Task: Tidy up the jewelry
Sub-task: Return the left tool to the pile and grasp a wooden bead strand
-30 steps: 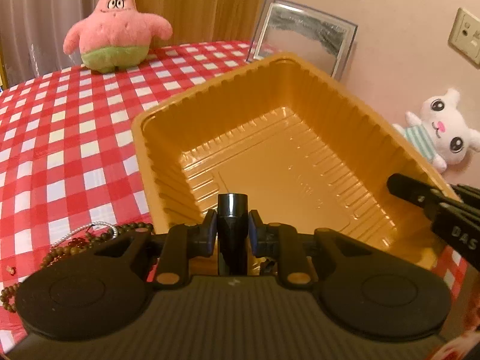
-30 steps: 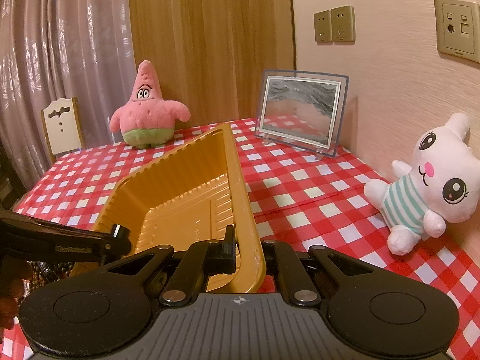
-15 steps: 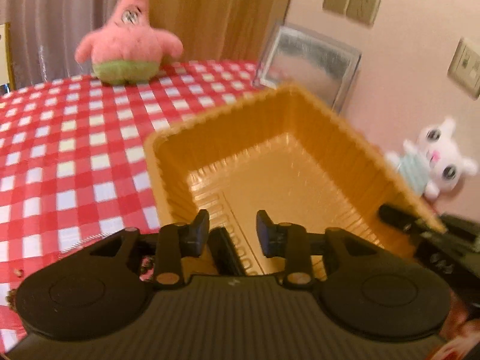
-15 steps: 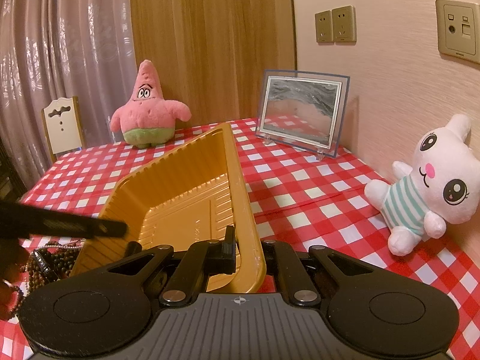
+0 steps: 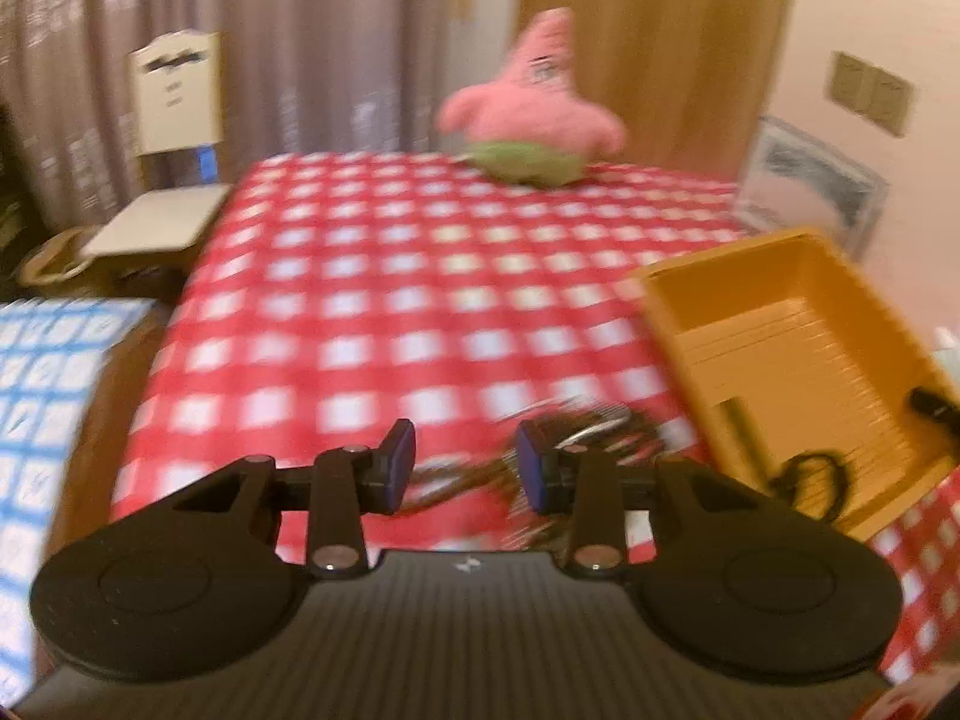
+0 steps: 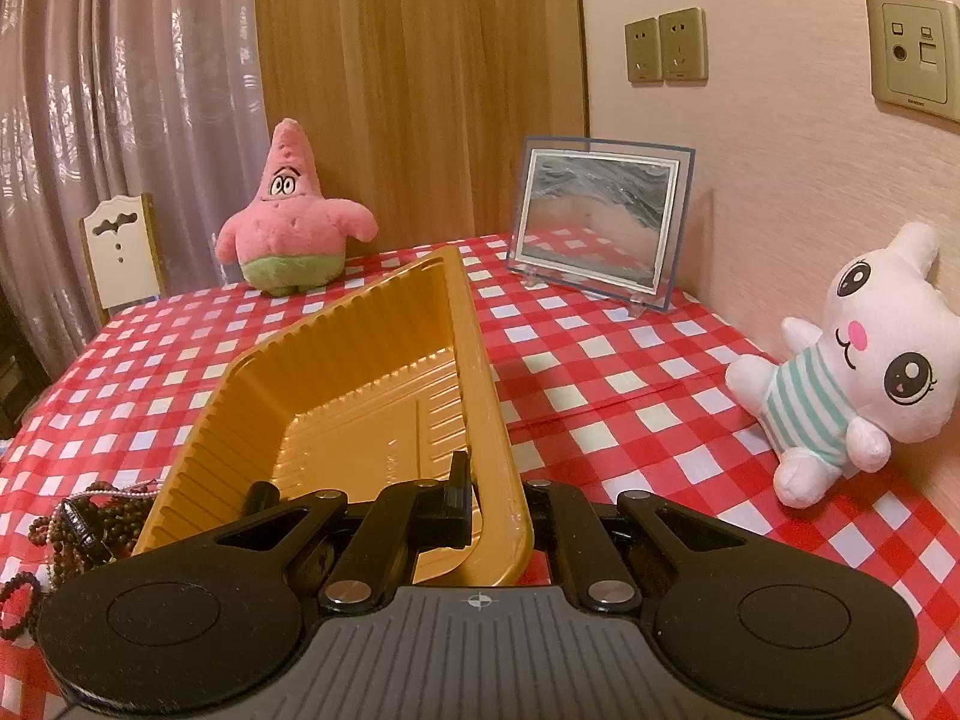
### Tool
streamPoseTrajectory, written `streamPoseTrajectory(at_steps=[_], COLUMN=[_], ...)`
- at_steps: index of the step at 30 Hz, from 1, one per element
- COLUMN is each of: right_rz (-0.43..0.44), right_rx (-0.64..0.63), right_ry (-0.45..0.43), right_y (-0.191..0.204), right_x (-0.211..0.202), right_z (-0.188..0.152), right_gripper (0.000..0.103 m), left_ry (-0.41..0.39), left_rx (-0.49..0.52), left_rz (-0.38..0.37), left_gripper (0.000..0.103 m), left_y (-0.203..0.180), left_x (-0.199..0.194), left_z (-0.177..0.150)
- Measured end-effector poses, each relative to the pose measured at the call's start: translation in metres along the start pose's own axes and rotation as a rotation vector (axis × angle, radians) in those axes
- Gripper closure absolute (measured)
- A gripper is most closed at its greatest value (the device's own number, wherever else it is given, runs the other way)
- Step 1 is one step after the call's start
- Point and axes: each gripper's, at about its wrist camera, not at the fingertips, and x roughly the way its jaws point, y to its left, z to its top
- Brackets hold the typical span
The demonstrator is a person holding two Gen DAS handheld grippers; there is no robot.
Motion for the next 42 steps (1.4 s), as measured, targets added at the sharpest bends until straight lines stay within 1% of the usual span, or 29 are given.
streamPoseTrajectory(at_steps=[2,4,8,11,15,19,23,26,27,28,31,35,42], right_rz=[-0.002,-0.003,-0.004,-0.007,-0.01,-0.01,-0.01,-0.009,-0.008,-0.008,-0.008,-0.009,-0.011], right_rx=[0.001,0.001,0.0,0.0,0.0,0.001,-0.001,0.0,-0.002,-0.003,-0.006,-0.028,-0.036], right_ry=[0.0,0.0,0.0,0.0,0.0,0.0,0.0,0.0,0.0,0.0,-0.001,-0.014,-0.028], right_y=[0.0,0.0,0.0,-0.001,-0.002,-0.002,-0.001,-0.001,-0.001,-0.001,0.0,0.003,0.007], right_x=[0.001,0.001,0.001,0.001,0.002,0.002,0.002,0.002,0.002,0.002,0.0,-0.002,-0.004], right_z=[0.0,0.0,0.0,0.001,0.001,0.001,0.001,0.001,0.001,0.001,0.002,0.001,0.001], right_gripper=[0.097,0.097,0.097,0.097,0.097,0.097,0.097,0.097,0.097,0.097,0.097,0.098,0.097], left_ry=[0.023,0.051,0.104,0.137,0.16,0.179,0.192,0.182,0.182,0.184,0.188,0.172,0.104], left_rx=[-0.013,-0.032,-0.044,-0.031,-0.004,0.011,0.009,0.027,0.029,0.024,-0.01,-0.023,-0.019], left_rz=[0.049,0.075,0.086,0.076,0.066,0.061,0.067,0.076,0.071,0.064,0.041,0.025,-0.014], left_gripper=[0.07,0.07,0.071,0.071,0.071,0.079,0.084,0.088,0.096,0.098,0.098,0.098,0.098], left_y=[0.019,0.037,0.049,0.045,0.033,0.025,0.023,0.02,0.019,0.019,0.02,0.016,0.003], left_x=[-0.004,-0.009,-0.01,-0.006,0.002,0.011,0.022,0.024,0.024,0.025,0.023,0.013,-0.013], left_z=[-0.012,-0.025,-0.048,-0.059,-0.068,-0.07,-0.069,-0.069,-0.068,-0.068,-0.067,-0.065,-0.048])
